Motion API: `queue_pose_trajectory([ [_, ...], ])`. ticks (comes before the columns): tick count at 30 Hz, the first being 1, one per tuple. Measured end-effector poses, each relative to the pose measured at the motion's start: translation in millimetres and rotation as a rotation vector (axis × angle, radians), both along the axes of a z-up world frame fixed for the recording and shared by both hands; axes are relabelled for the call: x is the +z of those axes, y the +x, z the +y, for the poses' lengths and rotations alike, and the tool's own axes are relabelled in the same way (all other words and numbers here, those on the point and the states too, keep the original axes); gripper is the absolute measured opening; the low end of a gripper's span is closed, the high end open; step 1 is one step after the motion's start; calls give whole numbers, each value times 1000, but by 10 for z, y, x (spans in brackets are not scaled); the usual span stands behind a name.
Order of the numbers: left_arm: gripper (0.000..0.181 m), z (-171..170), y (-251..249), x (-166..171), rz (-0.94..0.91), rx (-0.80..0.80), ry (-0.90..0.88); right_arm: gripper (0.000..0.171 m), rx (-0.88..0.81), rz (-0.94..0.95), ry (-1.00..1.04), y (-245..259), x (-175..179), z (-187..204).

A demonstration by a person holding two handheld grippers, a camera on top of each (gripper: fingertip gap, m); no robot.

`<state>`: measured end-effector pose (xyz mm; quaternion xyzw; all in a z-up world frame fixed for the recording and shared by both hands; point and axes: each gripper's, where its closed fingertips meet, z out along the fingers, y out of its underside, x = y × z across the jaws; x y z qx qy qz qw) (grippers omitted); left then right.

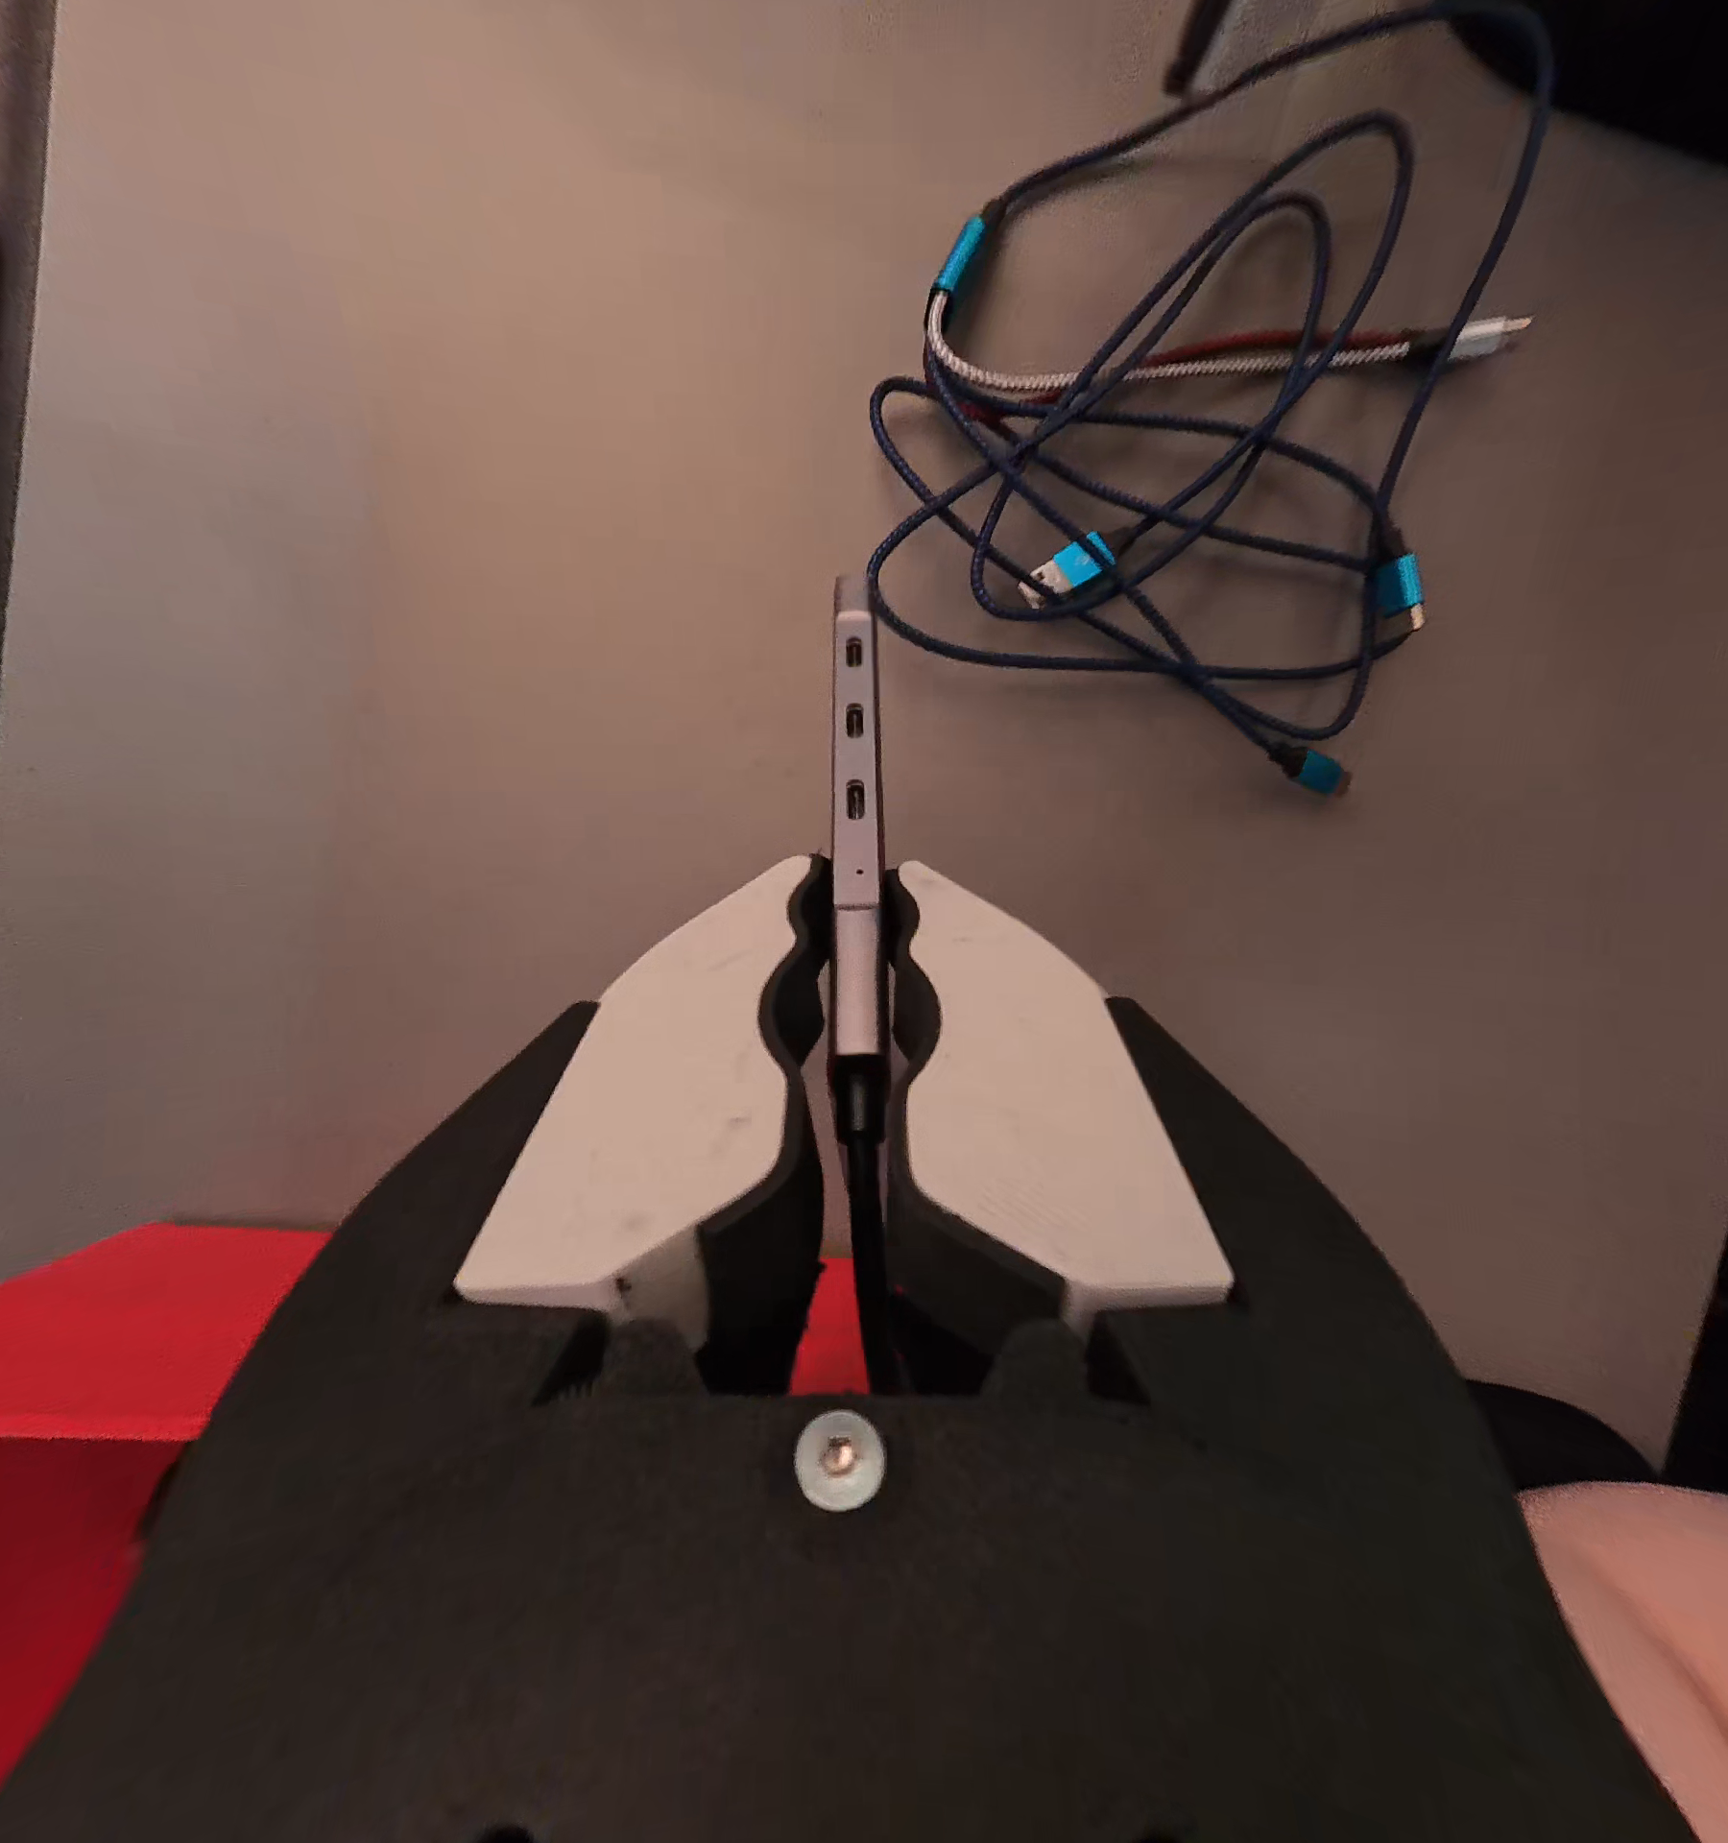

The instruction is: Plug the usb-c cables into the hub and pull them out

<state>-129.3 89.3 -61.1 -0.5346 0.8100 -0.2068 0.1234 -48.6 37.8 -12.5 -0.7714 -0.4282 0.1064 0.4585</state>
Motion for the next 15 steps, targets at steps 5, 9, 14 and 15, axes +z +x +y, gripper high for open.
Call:
queue_pose_trajectory([
  [5,8,68,-5,189,-75,34,-21,44,91,2,-161,-74,-188,-266],
  [9,8,80,-50,473,-183,46,-58,44,168,-62,-234,-214,-317,-424],
  [14,8,61,-152,899,-352,42,-137,43,432,-34,-444,-670,-499,-944],
  [15,8,51,-176,967,-379,37,-153,43,471,-49,-470,-744,-558,-1022],
])
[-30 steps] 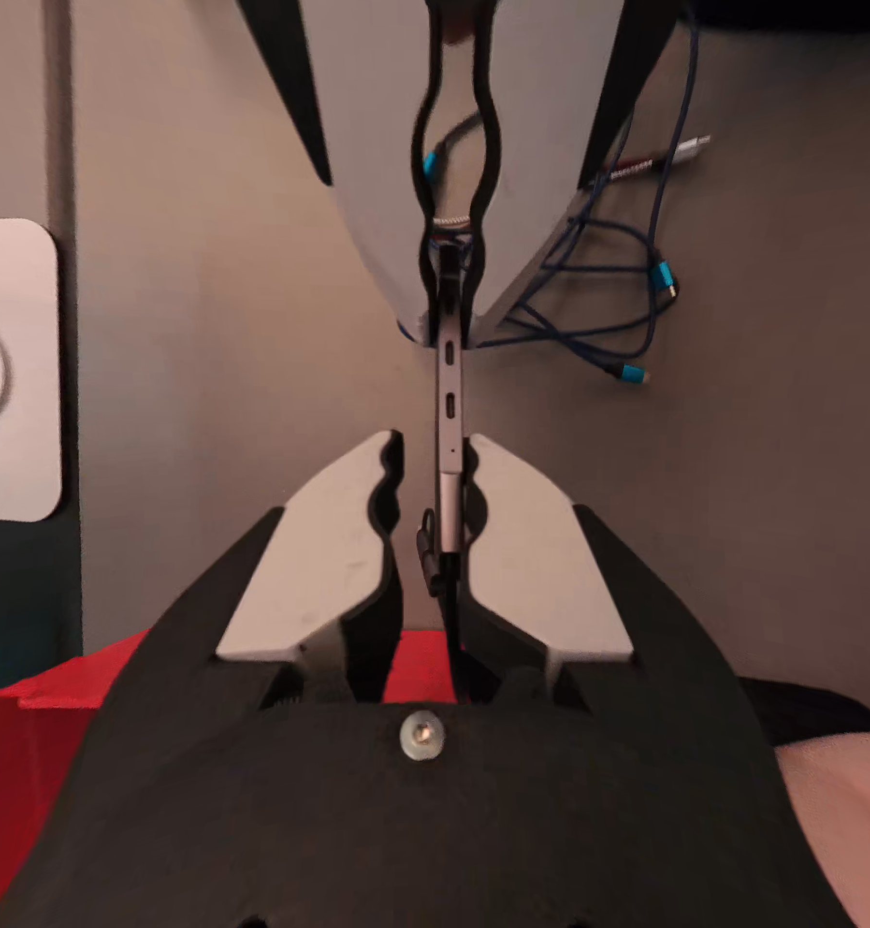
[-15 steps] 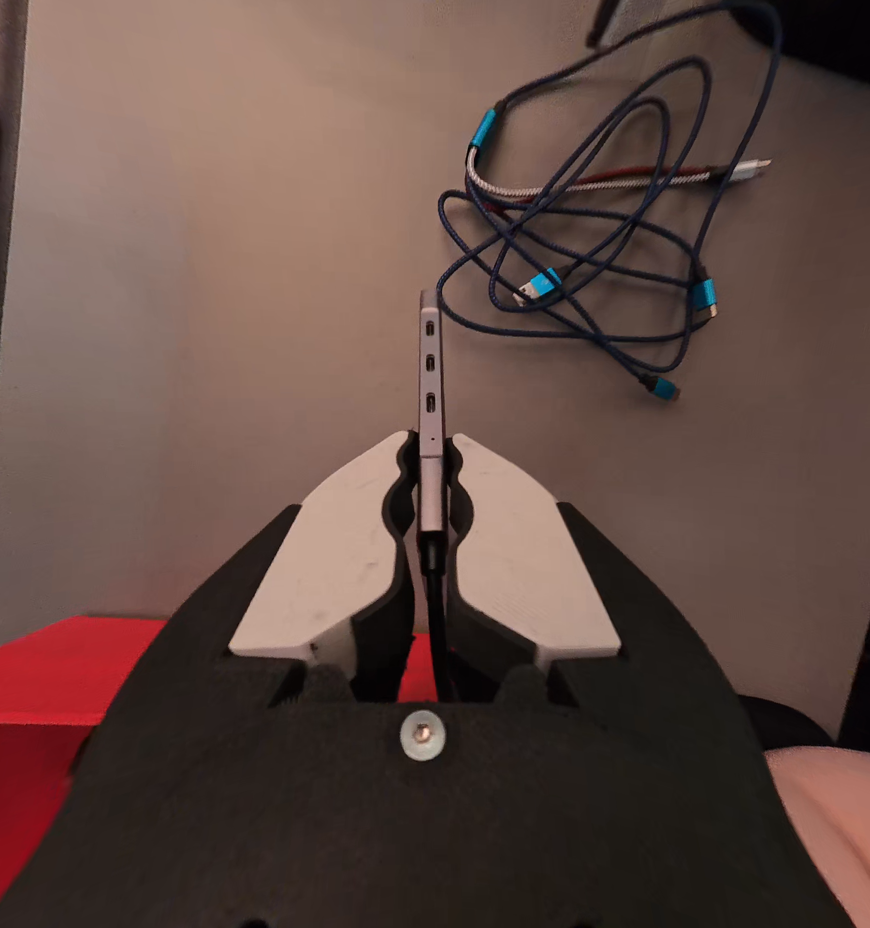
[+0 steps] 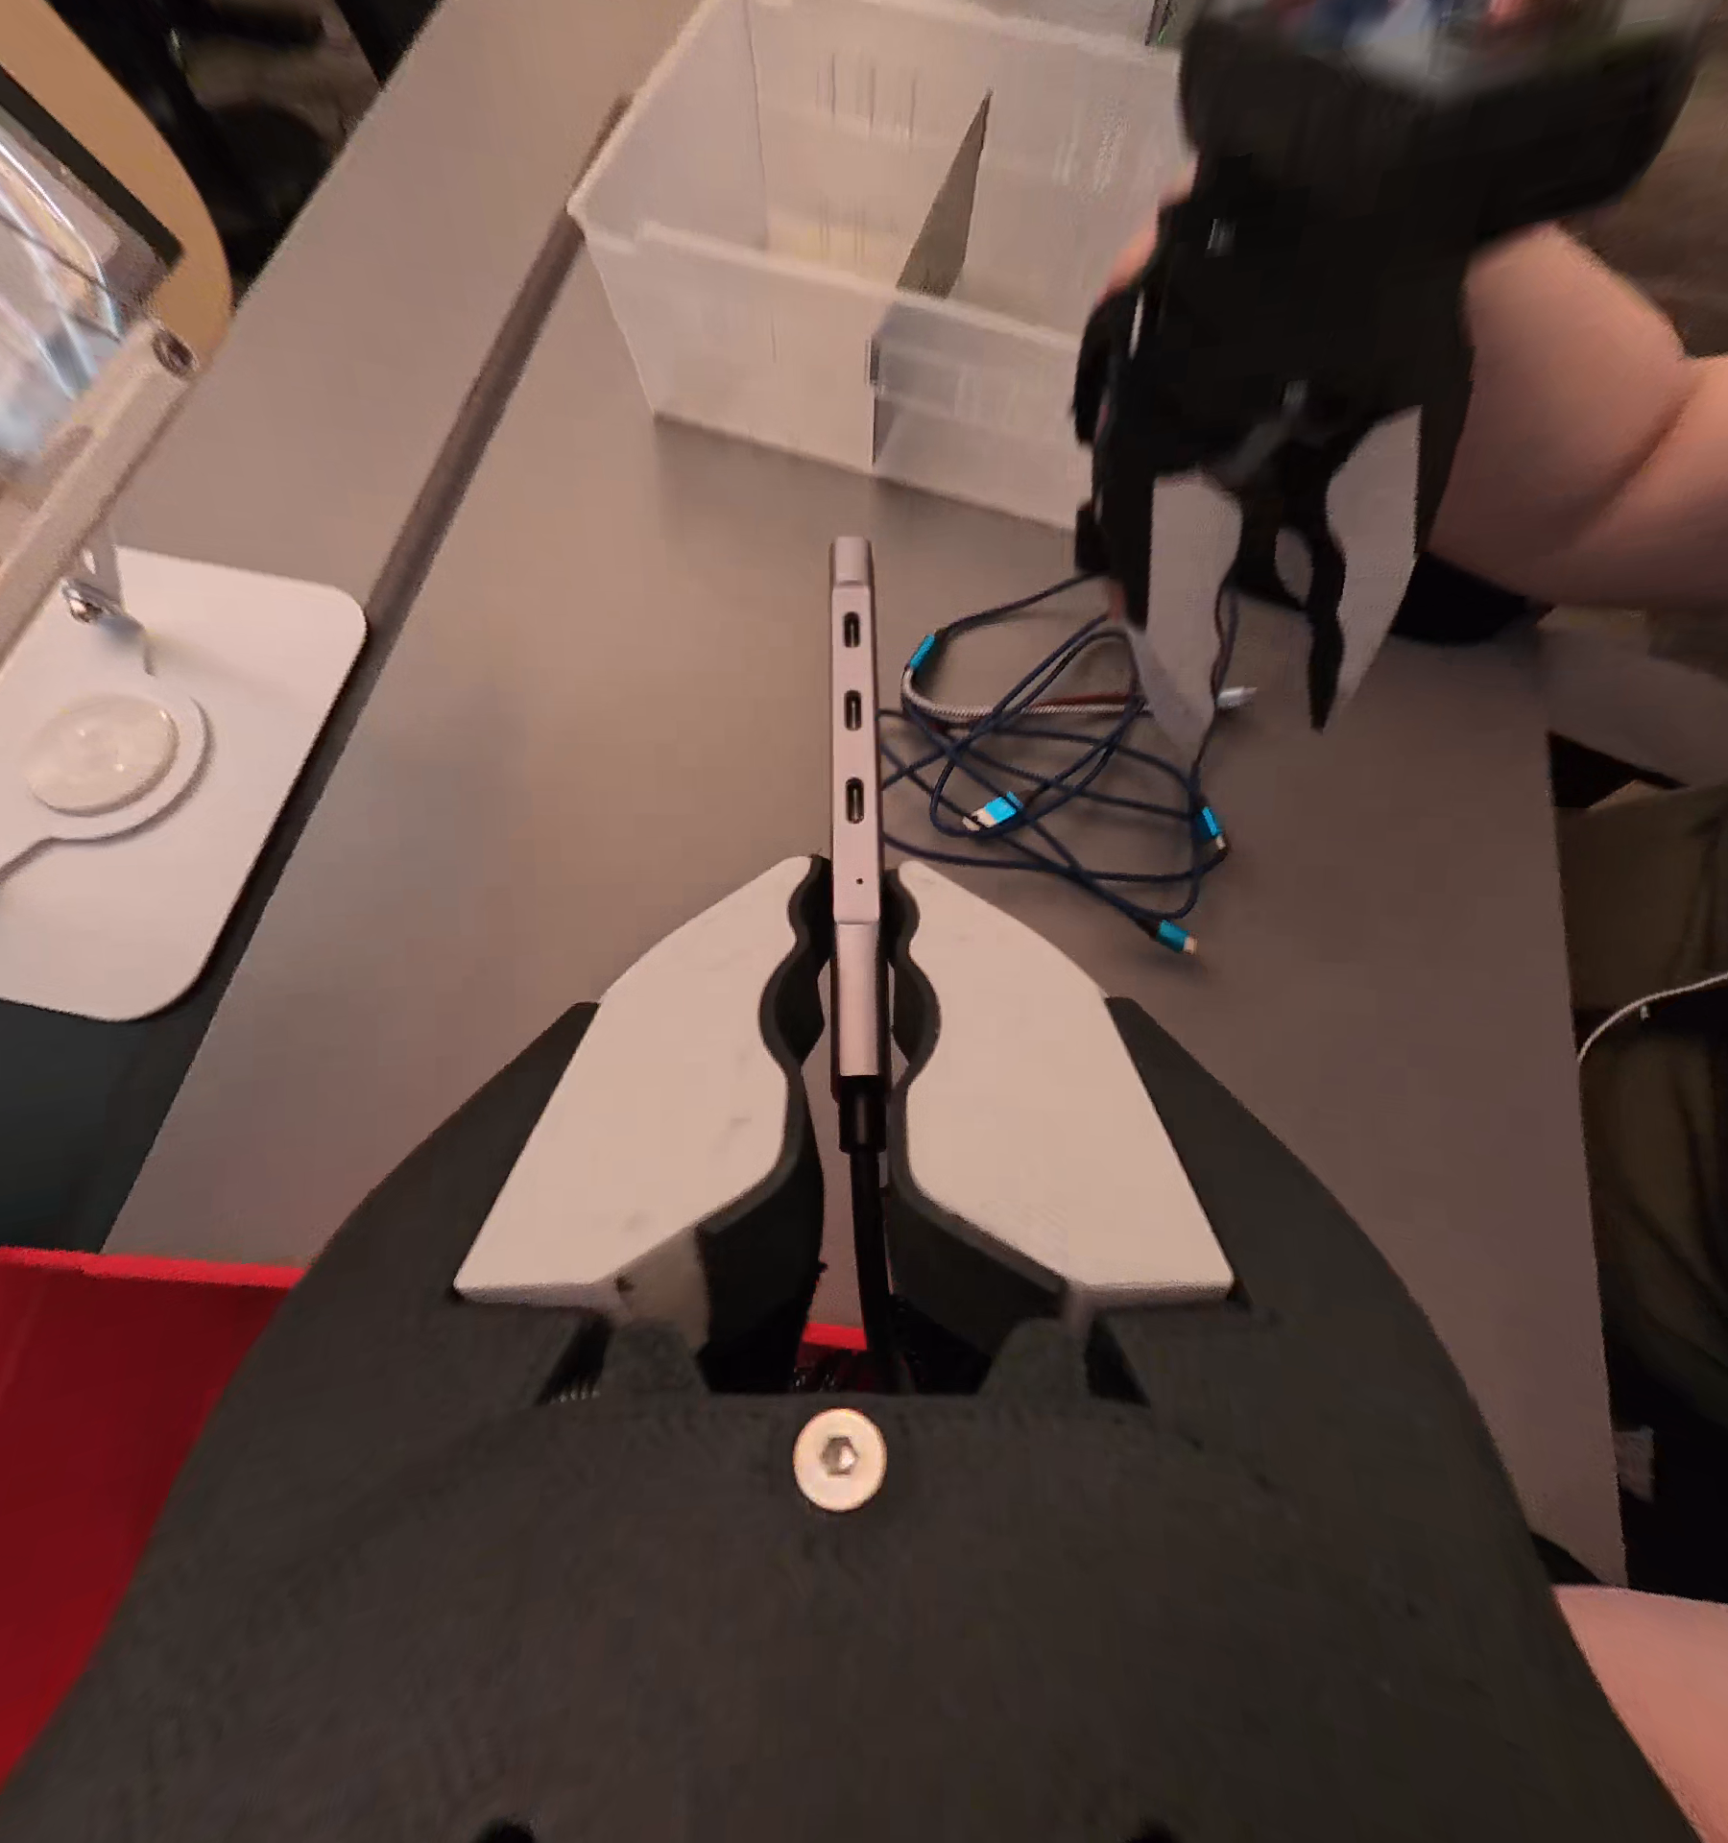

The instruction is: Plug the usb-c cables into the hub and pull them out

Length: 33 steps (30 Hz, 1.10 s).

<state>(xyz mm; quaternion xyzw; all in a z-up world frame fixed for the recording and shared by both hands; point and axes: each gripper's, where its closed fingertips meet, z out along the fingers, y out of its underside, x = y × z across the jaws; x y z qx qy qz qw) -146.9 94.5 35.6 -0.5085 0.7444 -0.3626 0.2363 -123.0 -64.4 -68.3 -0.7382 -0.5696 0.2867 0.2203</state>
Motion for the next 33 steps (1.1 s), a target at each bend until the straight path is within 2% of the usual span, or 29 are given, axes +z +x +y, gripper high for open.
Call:
queue_pose_trajectory([
  [2,8,-3,-41,98,-38,-4,-15,43,36,-70,-8,-74,-146,-41],
  [7,8,-9,-85,281,-113,-14,-46,34,-19,-242,24,-11,-484,-47],
  [11,8,-79,-98,406,-164,-49,-95,27,-77,-263,124,85,-739,-139],
  [14,8,-127,-98,437,-179,-77,-111,15,-138,-218,131,77,-877,-128],
  [16,8,-144,-94,434,-179,-86,-120,10,-180,-158,110,41,-847,-106],
  [26,8,-232,-86,345,-137,-123,-115,18,-368,-171,94,238,-844,-84],
  [29,8,-275,-74,293,-115,-140,-99,19,-421,-264,57,256,-880,-103],
  [33,8,-307,-53,253,-98,-147,-80,21,-406,-373,138,407,-863,-108],
])
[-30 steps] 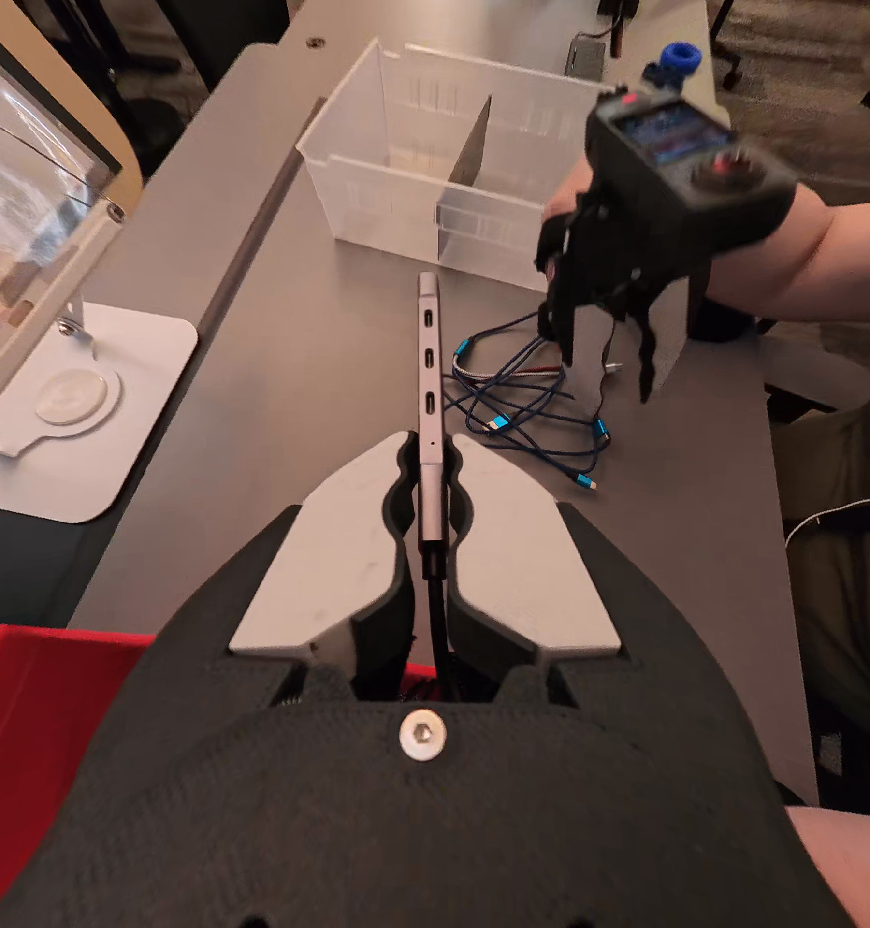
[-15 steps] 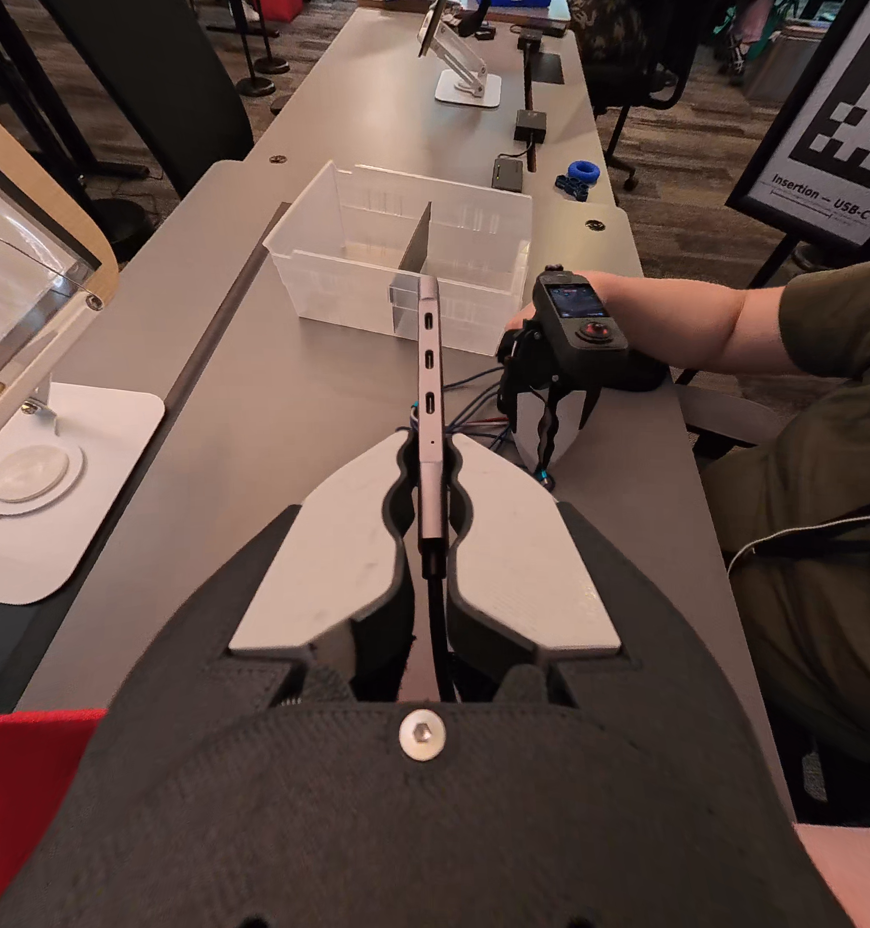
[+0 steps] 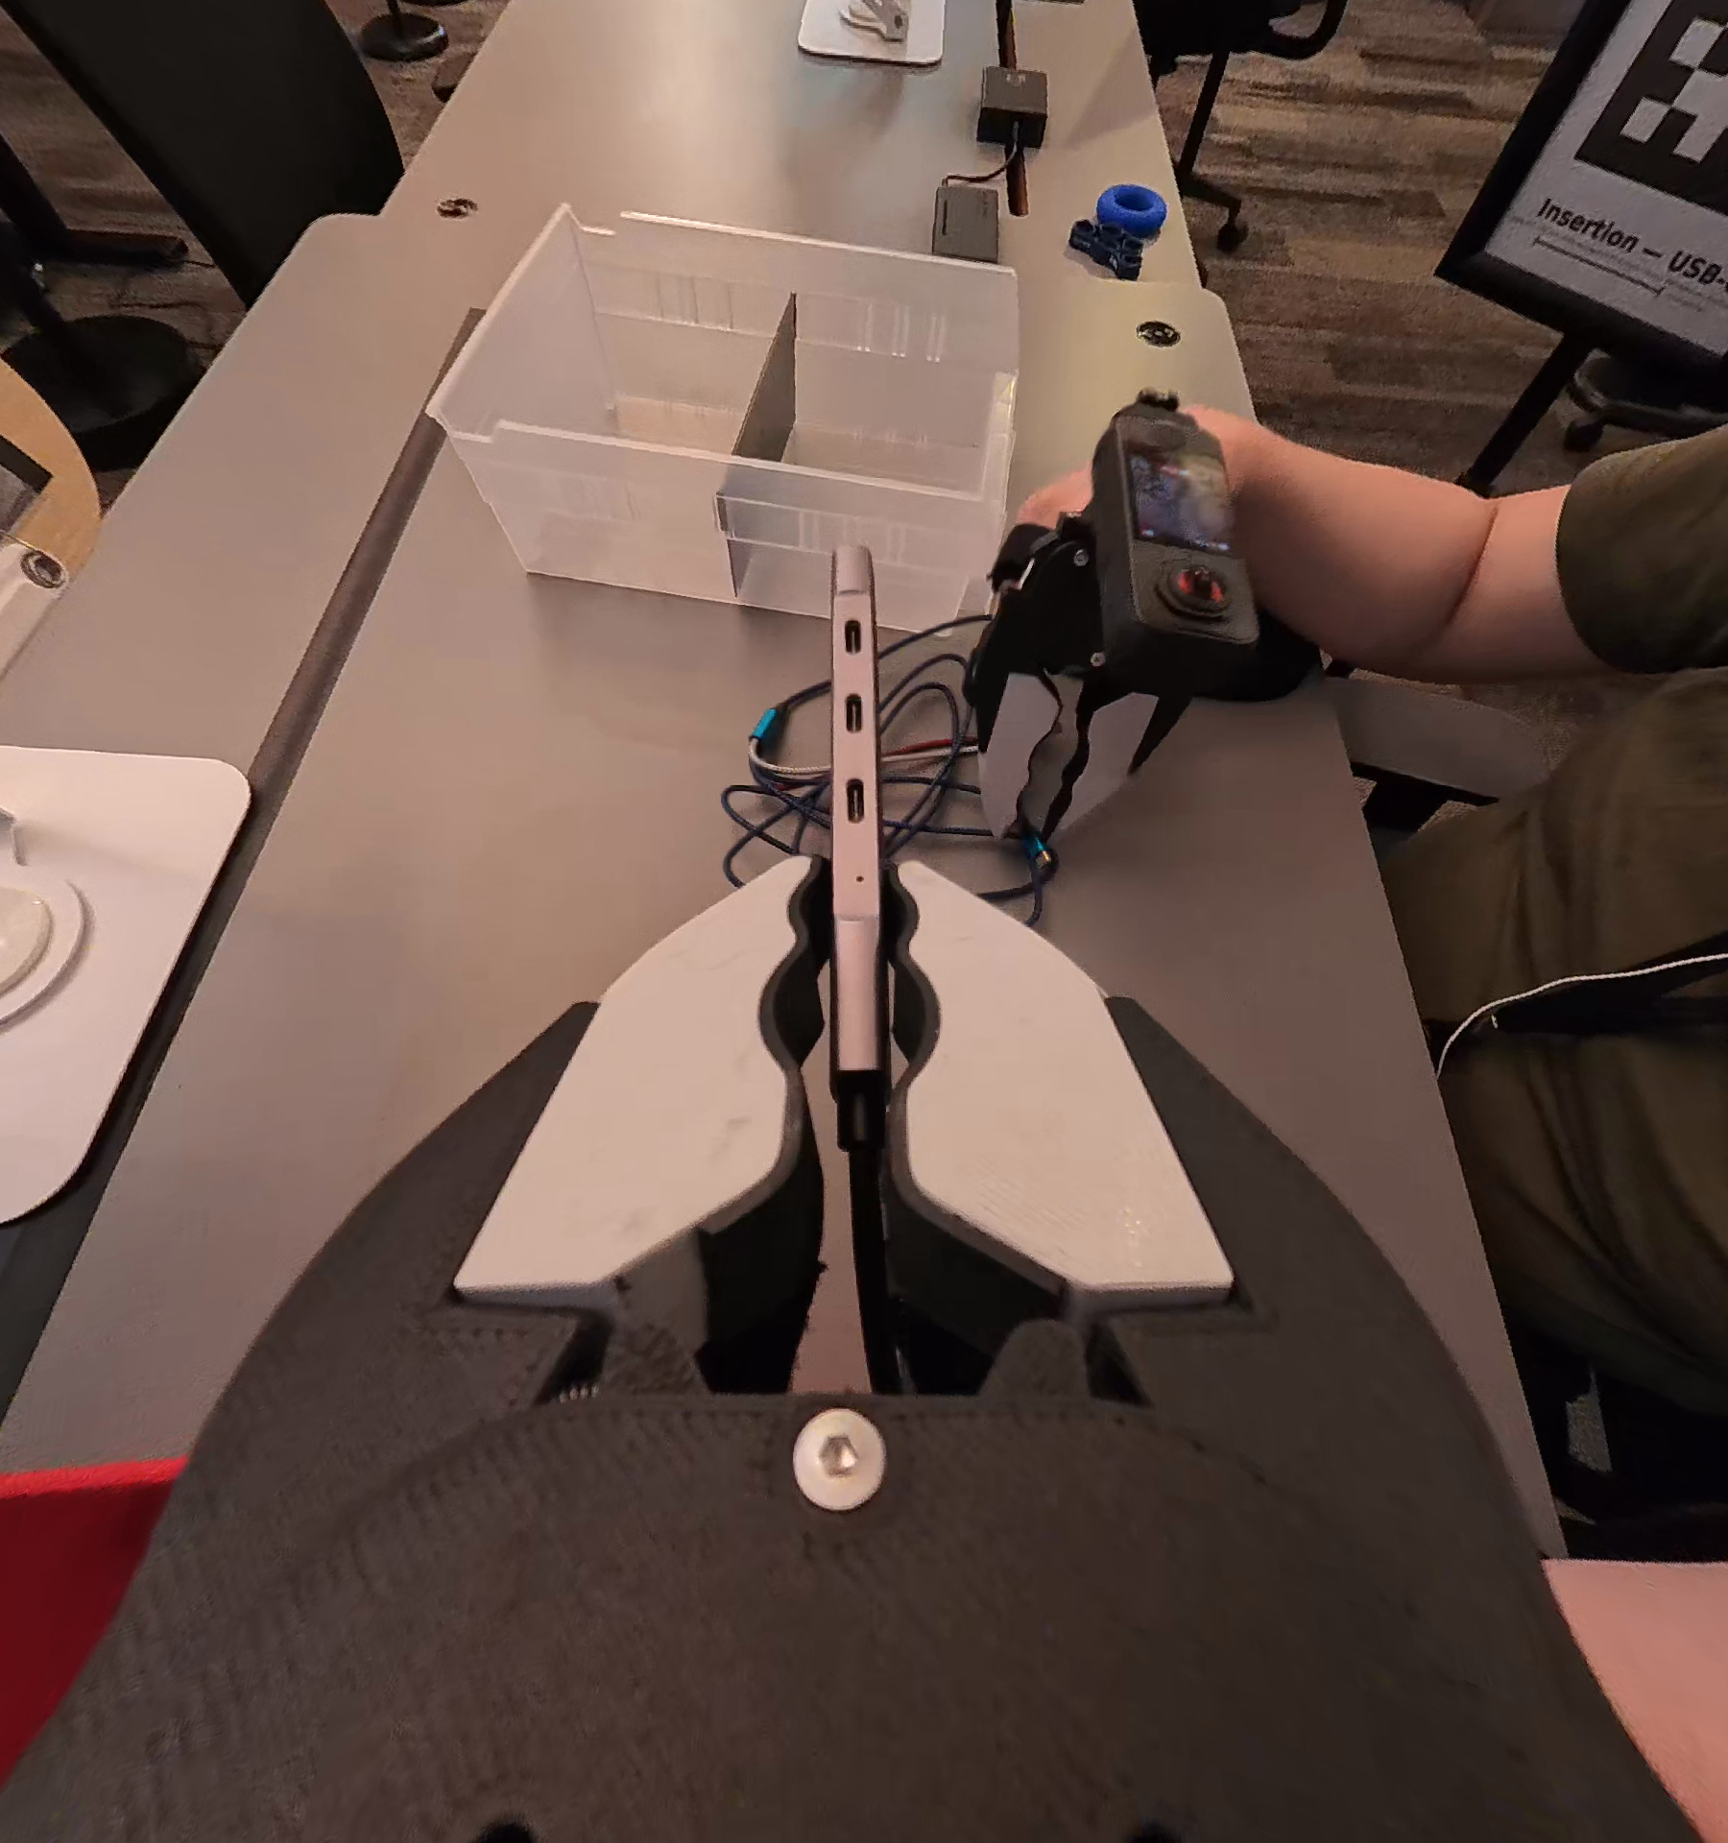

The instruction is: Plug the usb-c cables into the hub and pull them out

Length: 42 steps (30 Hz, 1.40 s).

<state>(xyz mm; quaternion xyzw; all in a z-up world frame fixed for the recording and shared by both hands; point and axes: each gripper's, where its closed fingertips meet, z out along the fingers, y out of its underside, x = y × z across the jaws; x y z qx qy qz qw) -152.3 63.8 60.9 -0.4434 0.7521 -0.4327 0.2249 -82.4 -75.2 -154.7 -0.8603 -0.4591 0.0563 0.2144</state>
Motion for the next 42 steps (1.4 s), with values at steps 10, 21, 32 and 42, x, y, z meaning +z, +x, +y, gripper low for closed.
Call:
queue_pose_trajectory([
  [10,8,8,34,-77,28,-8,-7,20,-28,-63,-62,175,-53,-19],
  [21,8,-2,77,-170,61,-19,-13,5,-82,347,-97,-161,331,138],
  [32,8,-267,9,-224,139,-195,-143,4,65,751,-117,-239,1489,237],
  [42,8,-338,-101,-172,96,-260,-103,4,83,623,-149,-172,1817,356],
])
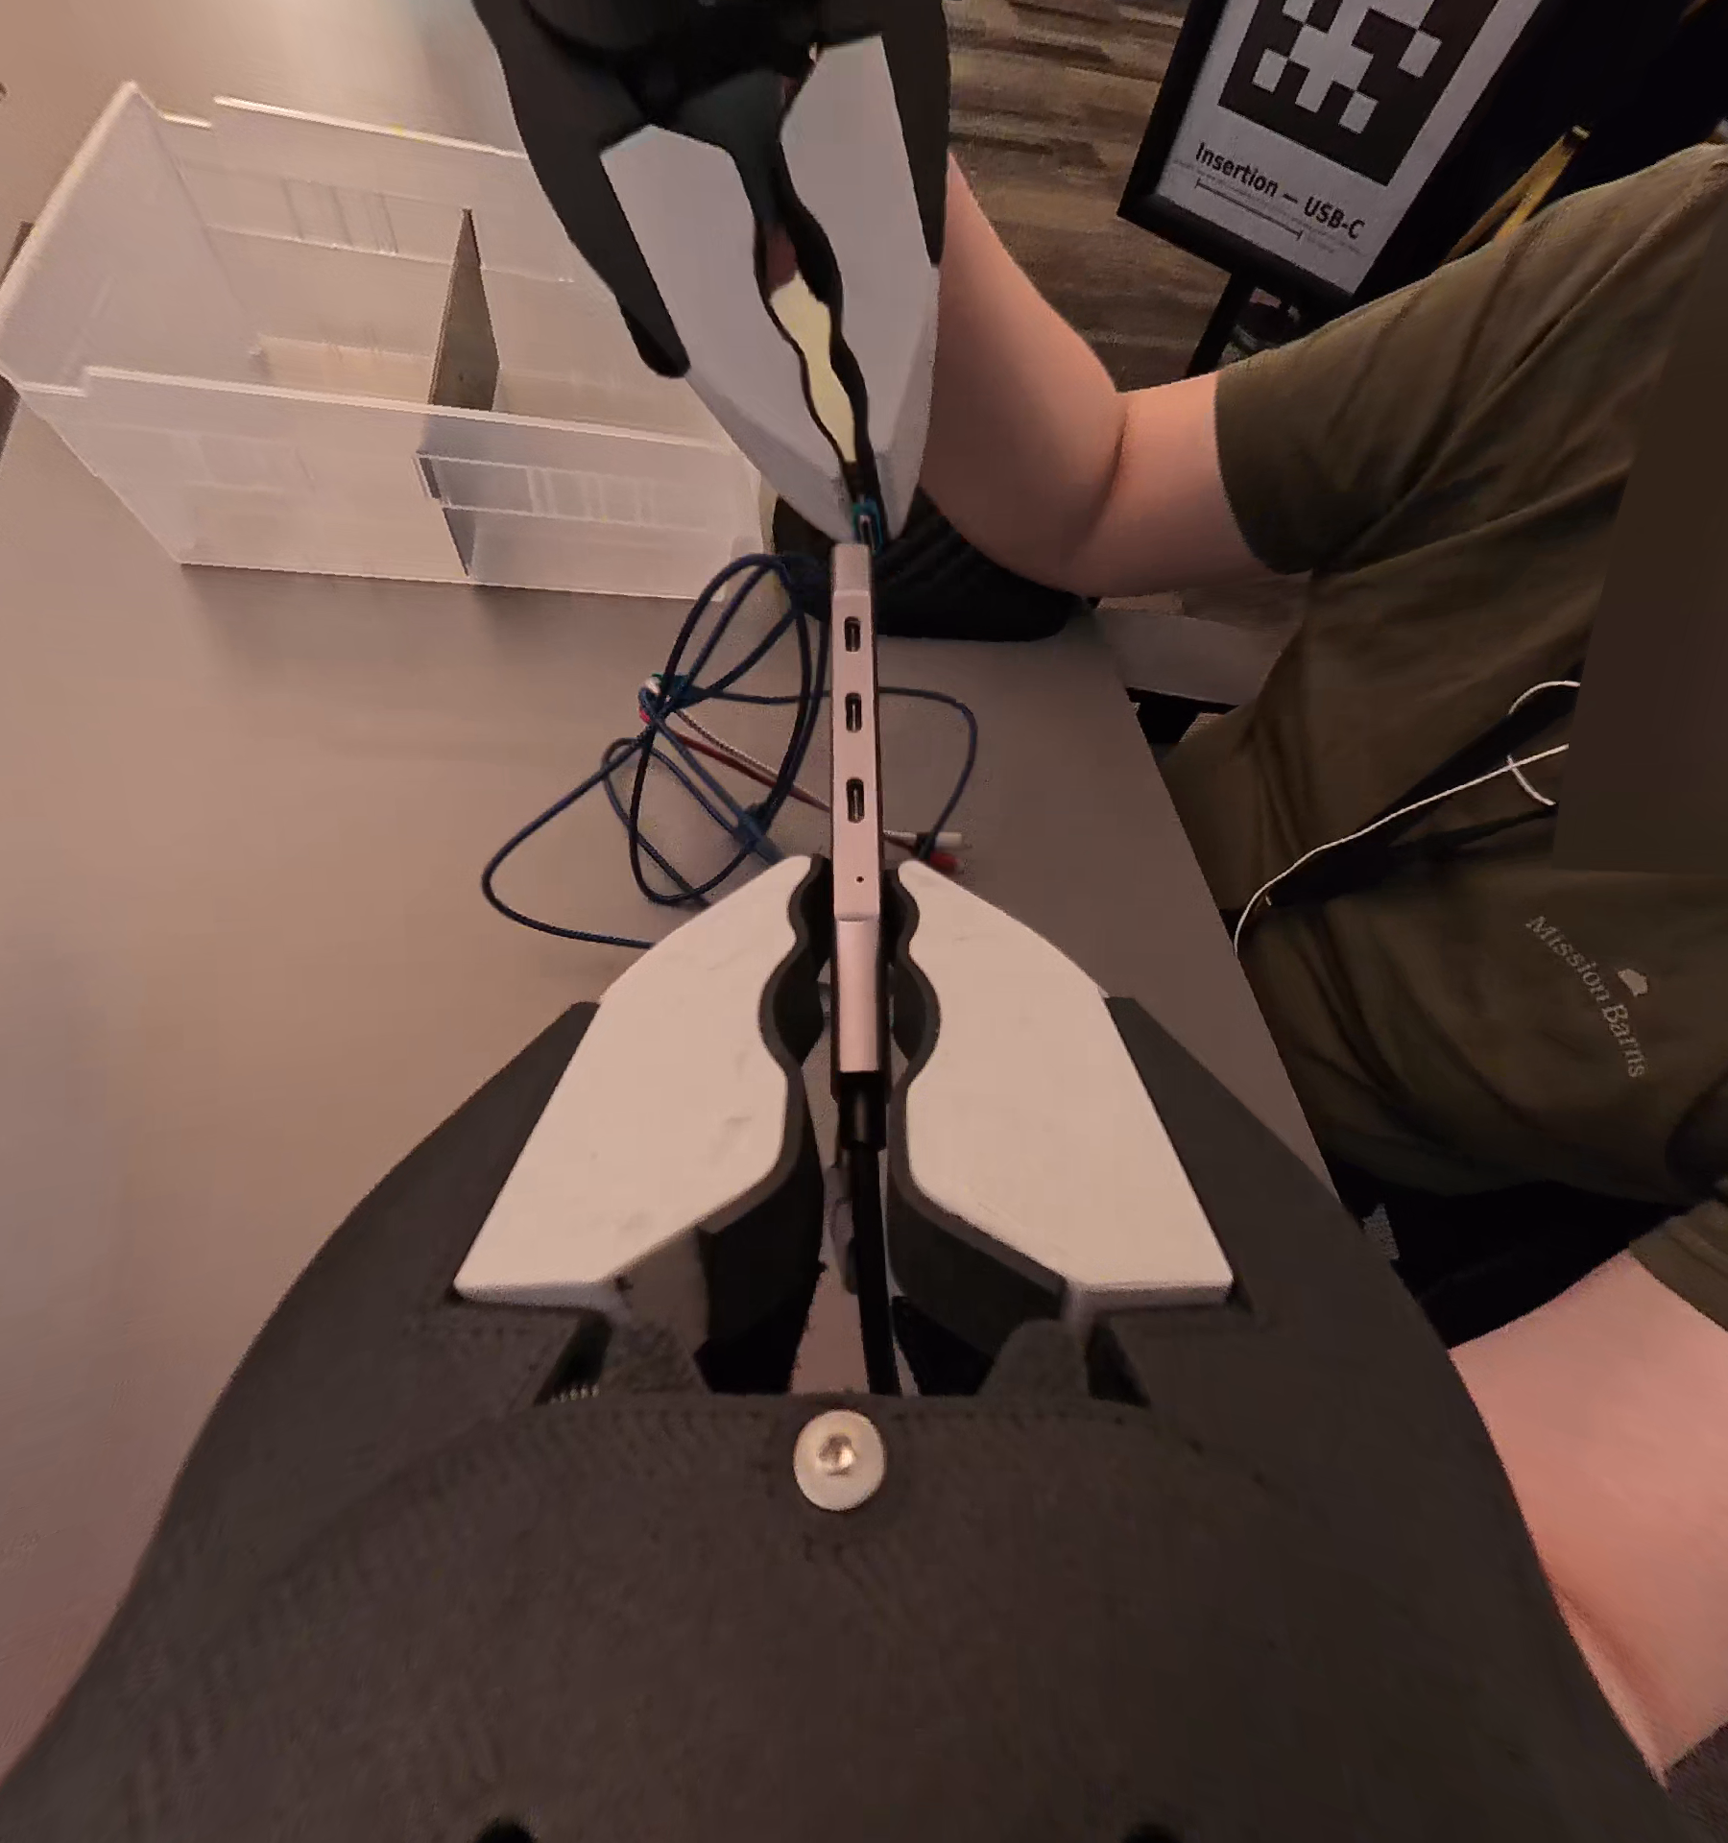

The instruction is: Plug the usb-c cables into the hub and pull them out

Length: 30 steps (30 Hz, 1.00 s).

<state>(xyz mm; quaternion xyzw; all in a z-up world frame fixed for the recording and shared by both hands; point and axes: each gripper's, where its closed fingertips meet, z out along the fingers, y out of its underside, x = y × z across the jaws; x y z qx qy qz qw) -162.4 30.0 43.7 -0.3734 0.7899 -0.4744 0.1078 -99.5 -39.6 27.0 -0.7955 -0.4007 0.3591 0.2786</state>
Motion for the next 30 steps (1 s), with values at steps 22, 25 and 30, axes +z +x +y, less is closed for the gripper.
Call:
queue_pose_trajectory([
  [22,8,-163,61,-363,234,-4,63,4,-14,-213,-75,28,-366,-7],
  [25,8,-168,64,-385,243,-10,66,4,-8,-225,-87,26,-401,-7],
  [30,8,-162,67,-398,254,-6,62,4,-3,-222,-90,16,-413,1],
])
